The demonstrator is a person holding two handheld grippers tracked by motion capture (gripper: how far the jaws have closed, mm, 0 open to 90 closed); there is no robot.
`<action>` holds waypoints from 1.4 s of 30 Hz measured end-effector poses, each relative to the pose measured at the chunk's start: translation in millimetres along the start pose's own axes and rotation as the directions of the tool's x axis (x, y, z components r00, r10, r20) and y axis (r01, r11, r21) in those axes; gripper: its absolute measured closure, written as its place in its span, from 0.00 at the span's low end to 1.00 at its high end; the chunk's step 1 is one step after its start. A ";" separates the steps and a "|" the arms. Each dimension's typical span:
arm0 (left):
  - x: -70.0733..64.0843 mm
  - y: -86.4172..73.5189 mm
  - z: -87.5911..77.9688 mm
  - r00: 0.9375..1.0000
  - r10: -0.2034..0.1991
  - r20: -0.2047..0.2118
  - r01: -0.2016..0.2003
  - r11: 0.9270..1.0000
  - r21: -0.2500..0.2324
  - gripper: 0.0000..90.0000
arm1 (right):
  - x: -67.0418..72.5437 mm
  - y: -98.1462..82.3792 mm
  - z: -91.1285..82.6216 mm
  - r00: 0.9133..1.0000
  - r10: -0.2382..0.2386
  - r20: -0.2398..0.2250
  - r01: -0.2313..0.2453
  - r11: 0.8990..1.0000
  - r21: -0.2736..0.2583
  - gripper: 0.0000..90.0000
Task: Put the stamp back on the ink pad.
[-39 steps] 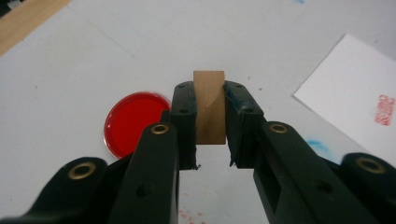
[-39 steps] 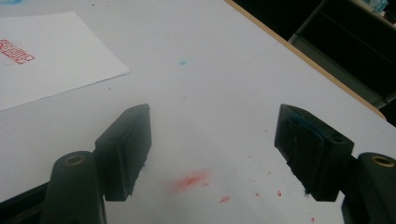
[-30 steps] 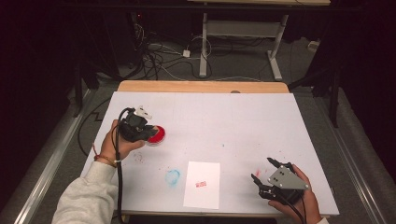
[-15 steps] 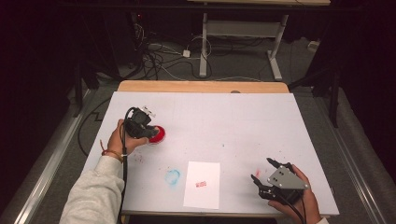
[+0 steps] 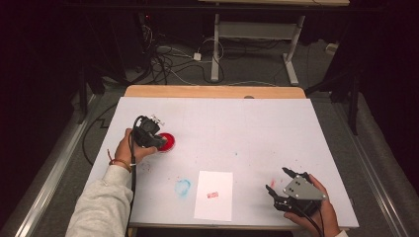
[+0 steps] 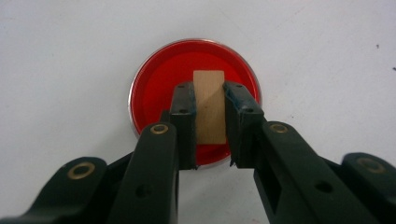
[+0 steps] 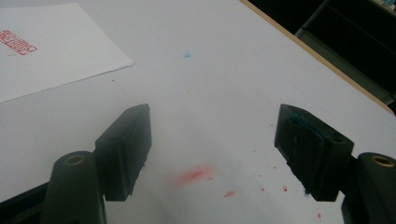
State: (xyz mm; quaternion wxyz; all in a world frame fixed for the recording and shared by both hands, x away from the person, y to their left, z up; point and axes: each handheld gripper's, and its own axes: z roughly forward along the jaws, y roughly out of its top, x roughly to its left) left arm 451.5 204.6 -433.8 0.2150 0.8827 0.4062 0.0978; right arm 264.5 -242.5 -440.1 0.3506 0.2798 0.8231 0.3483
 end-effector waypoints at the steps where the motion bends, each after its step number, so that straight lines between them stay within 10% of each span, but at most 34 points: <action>1: 0.0 -0.1 0.6 1.000 0.002 0.000 -0.002 1.000 -0.001 0.82 | 0.0 0.0 0.0 1.000 -0.001 0.000 0.001 1.000 0.001 0.31; 23: 0.0 -2.8 1.5 1.000 -0.027 0.005 0.027 0.999 -0.038 0.81 | 0.2 -0.2 0.0 1.000 0.000 0.000 0.000 1.000 0.001 0.32; 42: -7.1 -8.9 -28.6 0.997 -0.049 -0.054 0.035 0.971 -0.238 0.31 | 1.6 -0.4 1.0 1.000 -0.006 -0.006 0.006 1.000 0.009 0.31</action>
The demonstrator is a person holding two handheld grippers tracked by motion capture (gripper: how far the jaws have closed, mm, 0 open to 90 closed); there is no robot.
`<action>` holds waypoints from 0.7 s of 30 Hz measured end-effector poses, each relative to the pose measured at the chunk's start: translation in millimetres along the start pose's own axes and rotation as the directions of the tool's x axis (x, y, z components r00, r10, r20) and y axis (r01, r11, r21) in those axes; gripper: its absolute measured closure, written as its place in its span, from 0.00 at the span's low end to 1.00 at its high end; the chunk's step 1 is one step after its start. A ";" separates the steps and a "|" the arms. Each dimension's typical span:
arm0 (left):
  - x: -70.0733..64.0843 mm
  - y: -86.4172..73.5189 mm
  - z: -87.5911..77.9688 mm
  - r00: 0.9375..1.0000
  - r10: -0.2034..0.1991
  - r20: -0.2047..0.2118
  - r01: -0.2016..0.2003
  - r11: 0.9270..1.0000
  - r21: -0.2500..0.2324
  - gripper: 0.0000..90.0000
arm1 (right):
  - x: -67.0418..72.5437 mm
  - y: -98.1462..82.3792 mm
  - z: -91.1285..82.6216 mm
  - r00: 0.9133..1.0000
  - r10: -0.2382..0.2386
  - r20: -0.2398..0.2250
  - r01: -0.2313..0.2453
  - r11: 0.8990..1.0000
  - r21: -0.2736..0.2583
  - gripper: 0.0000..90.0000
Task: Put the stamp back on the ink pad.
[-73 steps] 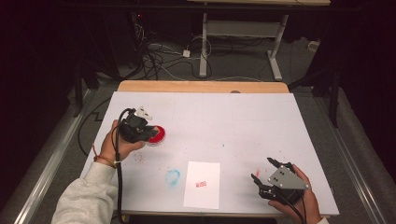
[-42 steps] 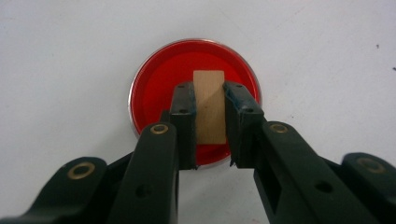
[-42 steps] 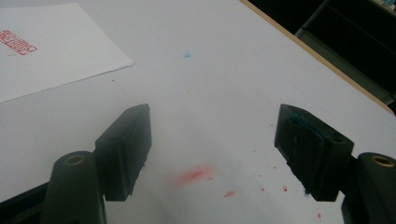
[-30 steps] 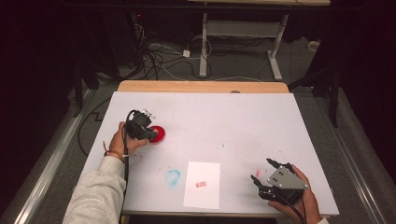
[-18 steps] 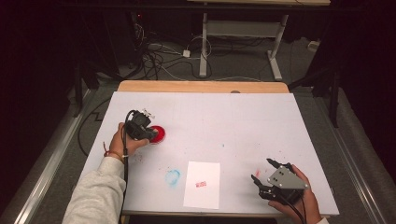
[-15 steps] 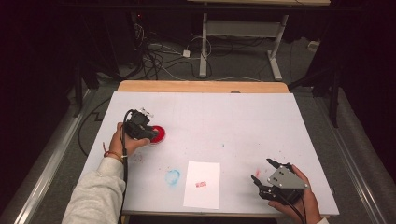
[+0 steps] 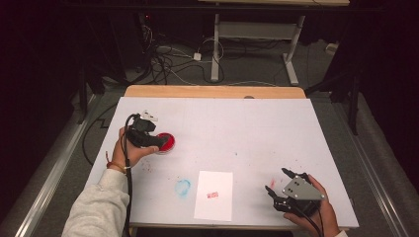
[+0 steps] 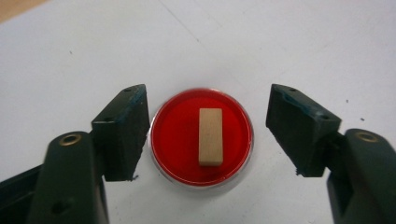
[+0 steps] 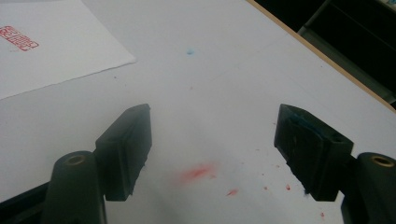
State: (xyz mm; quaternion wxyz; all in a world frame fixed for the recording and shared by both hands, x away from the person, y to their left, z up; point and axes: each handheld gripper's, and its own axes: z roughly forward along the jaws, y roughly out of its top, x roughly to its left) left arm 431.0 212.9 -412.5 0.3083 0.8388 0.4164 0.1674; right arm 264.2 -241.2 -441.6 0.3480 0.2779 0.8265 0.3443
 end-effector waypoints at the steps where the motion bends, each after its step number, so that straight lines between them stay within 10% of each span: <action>1: -0.6 0.1 -1.7 1.000 -0.001 -0.003 0.001 1.000 -0.014 0.28 | 0.1 0.1 0.0 1.000 0.000 0.000 0.000 1.000 -0.001 0.31; 21: -29.6 -6.5 -30.0 0.994 0.109 -0.010 -0.108 0.962 -0.252 0.21 | -0.4 -0.2 -0.5 1.000 0.003 0.001 -0.003 1.000 -0.005 0.31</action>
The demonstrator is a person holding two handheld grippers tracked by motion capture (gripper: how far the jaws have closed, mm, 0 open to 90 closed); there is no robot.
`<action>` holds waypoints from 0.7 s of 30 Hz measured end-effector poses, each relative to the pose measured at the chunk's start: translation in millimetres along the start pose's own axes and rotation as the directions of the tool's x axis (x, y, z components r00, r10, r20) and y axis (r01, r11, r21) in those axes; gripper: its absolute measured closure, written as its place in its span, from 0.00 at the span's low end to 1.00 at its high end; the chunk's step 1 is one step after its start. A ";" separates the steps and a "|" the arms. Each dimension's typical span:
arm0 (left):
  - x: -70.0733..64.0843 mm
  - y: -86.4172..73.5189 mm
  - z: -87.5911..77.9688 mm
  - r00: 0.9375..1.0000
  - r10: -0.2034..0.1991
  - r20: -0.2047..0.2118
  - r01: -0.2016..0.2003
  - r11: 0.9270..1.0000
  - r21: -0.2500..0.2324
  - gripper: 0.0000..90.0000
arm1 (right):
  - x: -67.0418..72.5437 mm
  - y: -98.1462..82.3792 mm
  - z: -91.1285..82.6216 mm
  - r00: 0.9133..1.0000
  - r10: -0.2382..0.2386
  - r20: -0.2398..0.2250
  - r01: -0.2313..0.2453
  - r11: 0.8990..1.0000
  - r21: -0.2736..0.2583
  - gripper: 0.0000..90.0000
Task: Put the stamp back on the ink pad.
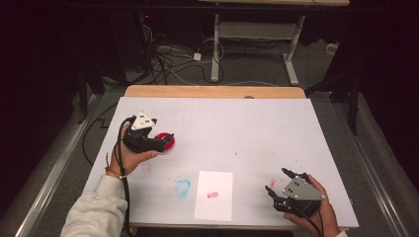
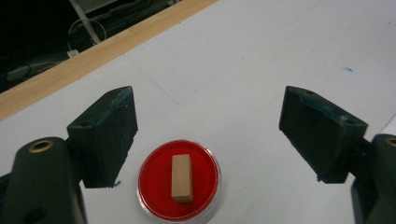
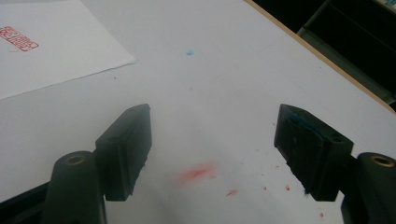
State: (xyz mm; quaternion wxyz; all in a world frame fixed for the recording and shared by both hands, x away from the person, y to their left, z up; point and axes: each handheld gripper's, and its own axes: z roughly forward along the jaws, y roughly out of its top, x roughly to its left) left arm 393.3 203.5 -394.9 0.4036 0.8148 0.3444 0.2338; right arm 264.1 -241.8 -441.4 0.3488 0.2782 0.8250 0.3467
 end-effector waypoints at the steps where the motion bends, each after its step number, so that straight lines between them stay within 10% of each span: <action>1: -2.2 -0.3 -0.4 1.000 0.006 0.003 -0.006 1.000 -0.006 0.21 | -0.2 0.0 -0.2 1.000 0.003 0.000 -0.003 1.000 -0.001 0.31; 21: -40.2 -5.0 -14.8 0.993 0.119 -0.029 -0.121 0.983 -0.139 0.18 | -0.4 1.4 -2.6 1.000 -0.001 0.009 0.001 1.000 -0.016 0.31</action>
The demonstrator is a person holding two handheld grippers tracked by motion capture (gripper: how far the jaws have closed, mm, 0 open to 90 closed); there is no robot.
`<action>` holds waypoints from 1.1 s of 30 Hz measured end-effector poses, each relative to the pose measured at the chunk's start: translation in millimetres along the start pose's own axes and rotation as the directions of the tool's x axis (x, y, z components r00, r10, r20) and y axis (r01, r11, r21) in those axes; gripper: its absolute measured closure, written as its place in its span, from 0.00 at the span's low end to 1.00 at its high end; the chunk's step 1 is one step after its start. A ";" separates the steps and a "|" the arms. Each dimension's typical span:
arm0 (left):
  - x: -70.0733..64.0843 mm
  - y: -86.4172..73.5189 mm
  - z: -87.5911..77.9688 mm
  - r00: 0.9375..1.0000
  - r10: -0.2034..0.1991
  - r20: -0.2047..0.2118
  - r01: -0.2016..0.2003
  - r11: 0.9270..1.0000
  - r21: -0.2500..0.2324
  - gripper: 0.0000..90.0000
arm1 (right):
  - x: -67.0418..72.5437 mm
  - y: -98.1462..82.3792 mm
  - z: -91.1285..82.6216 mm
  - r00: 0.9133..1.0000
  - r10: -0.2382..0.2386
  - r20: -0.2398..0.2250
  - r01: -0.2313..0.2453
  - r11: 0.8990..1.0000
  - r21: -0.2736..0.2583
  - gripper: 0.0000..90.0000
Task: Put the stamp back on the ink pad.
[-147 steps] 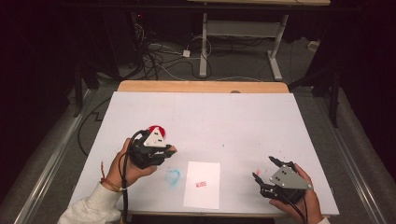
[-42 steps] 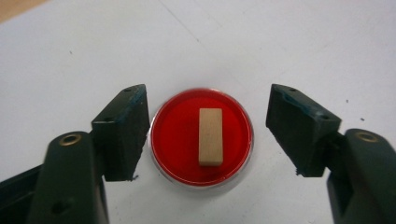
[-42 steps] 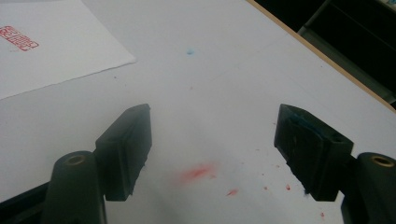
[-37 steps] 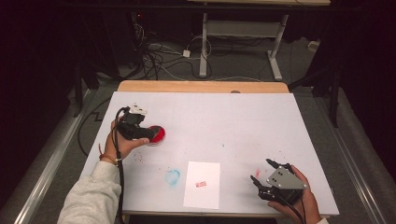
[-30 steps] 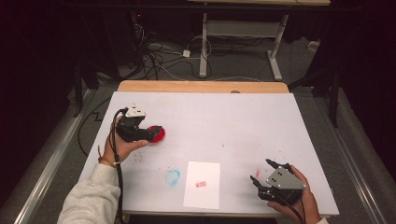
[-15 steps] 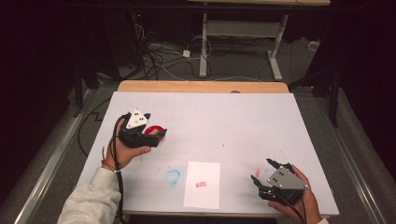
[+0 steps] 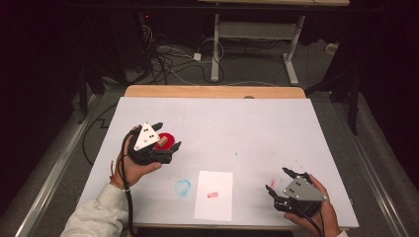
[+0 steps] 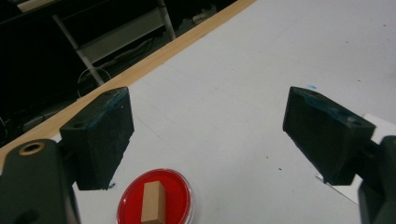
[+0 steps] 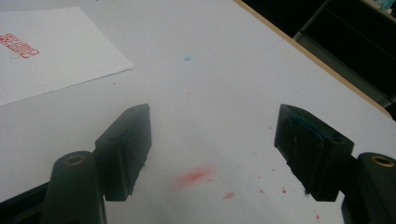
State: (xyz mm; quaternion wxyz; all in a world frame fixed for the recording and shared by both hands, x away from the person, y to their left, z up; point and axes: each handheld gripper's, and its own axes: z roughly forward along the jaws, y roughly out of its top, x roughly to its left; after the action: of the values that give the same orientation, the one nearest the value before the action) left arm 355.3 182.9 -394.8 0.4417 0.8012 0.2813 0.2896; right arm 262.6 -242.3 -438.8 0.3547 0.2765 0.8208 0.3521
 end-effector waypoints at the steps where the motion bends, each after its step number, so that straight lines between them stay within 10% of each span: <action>1: -1.7 0.5 -0.9 1.000 0.006 0.006 -0.006 1.000 -0.005 0.18 | -0.1 0.0 -0.1 1.000 0.002 0.000 -0.002 1.000 0.000 0.31; 33: -45.1 -9.6 -23.7 0.990 0.138 -0.003 -0.137 0.989 -0.059 0.18 | 0.7 2.0 -1.8 1.000 0.004 0.004 -0.004 1.000 -0.011 0.31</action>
State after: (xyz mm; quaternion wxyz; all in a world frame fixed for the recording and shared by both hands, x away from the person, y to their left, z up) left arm 306.2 168.3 -402.4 0.4444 0.8055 0.2164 0.3270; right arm 261.2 -241.2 -436.6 0.3570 0.2771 0.8176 0.3567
